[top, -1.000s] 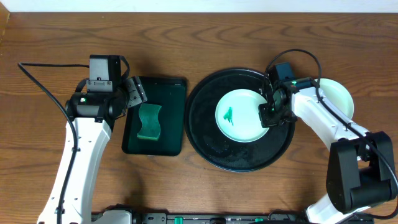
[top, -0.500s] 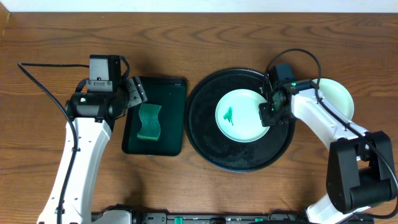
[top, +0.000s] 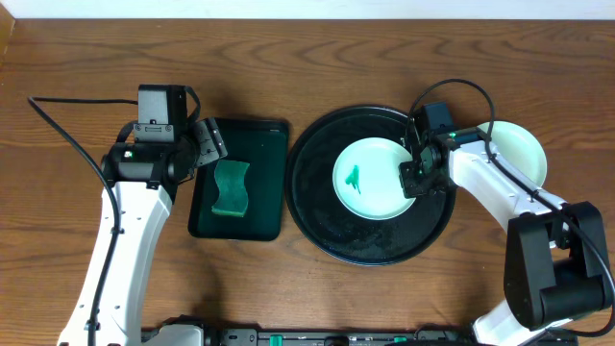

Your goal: Clean dirty plates on tray and stack at the side

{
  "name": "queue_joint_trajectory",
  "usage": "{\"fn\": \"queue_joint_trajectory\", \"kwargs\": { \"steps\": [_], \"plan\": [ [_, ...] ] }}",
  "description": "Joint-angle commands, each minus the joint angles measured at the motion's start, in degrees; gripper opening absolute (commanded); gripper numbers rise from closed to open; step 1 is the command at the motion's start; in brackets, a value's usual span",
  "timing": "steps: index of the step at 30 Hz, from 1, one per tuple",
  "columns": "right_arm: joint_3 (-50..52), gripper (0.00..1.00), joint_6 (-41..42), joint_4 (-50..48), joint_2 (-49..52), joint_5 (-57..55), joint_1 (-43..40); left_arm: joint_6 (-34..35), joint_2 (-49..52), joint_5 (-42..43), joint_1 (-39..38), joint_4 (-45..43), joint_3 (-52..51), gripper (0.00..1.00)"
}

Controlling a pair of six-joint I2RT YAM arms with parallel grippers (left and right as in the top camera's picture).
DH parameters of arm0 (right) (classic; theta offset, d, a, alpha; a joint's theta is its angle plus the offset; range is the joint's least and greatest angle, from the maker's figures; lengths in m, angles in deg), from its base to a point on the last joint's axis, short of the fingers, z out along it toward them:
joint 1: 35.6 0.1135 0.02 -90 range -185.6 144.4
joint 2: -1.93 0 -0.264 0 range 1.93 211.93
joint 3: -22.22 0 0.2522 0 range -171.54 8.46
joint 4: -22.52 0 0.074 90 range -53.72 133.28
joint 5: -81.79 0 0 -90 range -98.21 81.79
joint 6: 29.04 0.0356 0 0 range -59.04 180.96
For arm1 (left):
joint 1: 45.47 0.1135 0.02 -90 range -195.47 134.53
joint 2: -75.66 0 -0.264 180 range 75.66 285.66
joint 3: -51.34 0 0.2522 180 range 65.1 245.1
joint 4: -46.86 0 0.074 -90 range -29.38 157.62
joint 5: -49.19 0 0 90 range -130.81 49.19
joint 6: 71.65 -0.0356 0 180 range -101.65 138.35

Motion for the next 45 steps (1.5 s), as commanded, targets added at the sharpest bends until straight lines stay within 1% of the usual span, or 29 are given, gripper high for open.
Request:
{"fn": "queue_joint_trajectory", "kwargs": {
  "steps": [1, 3, 6, 13, 16, 20, 23, 26, 30, 34, 38, 41, 45],
  "plan": [
    [0.5, 0.08, -0.3, -0.1, -1.0, -0.6, 0.3, 0.1, 0.0, -0.7, 0.2, 0.1, 0.9, 0.8],
    [0.5, 0.19, -0.3, -0.1, -1.0, -0.5, 0.3, 0.1, 0.0, -0.7, 0.2, 0.1, 0.9, 0.8],
    [0.5, 0.26, -0.3, -0.1, -1.0, -0.5, 0.2, 0.1, 0.0, -0.7, 0.2, 0.1, 0.9, 0.8],
    [0.5, 0.31, 0.0, -2.8, -1.0, -0.2, -0.9, 0.1, 0.0, -0.7, 0.2, 0.1, 0.9, 0.8],
    [0.5, 0.34, 1.9, -3.8, -1.0, 0.2, -1.2, 0.1, 0.0, -0.7, 0.2, 0.1, 0.9, 0.8],
    [0.3, 0.32, 1.9, -4.0, -1.0, 0.5, -3.0, 0.1, 0.0, -0.7, 0.2, 0.1, 0.9, 0.8],
    [-0.5, 0.31, 1.9, -3.7, -1.0, 3.6, -5.0, 0.1, 0.0, -0.7, 0.2, 0.1, 0.9, 0.8],
    [-1.3, 0.32, 1.8, -3.4, -1.0, 7.1, -6.7, 0.1, 0.0, -0.7, 0.2, 0.1, 0.9, 0.8],
    [-1.4, 0.33, 1.8, -2.3, -1.0, 7.6, -7.6, 0.1, 0.0, -0.7, 0.2, 0.1, 0.9, 0.8],
    [-1.4, 0.32, -1.5, -1.1, -1.4, 10.3, -8.0, 0.1, 0.0, -0.7, 0.2, 0.1, 0.9, 0.8],
    [-1.4, 0.33, -2.9, -1.1, -4.2, 13.7, -8.0, 0.1, 0.0, -0.7, 0.2, 0.1, 0.9, 0.8],
    [-1.4, 0.34, -2.6, -0.5, -8.0, 11.2, -8.1, 0.1, 0.0, -0.7, 0.2, 0.1, 0.9, 0.8],
    [-1.4, 0.35, 0.3, 1.3, -10.5, 5.0, -8.1, 0.1, 0.0, -0.7, 0.2, 0.1, 0.9, 0.8]
  ]
}}
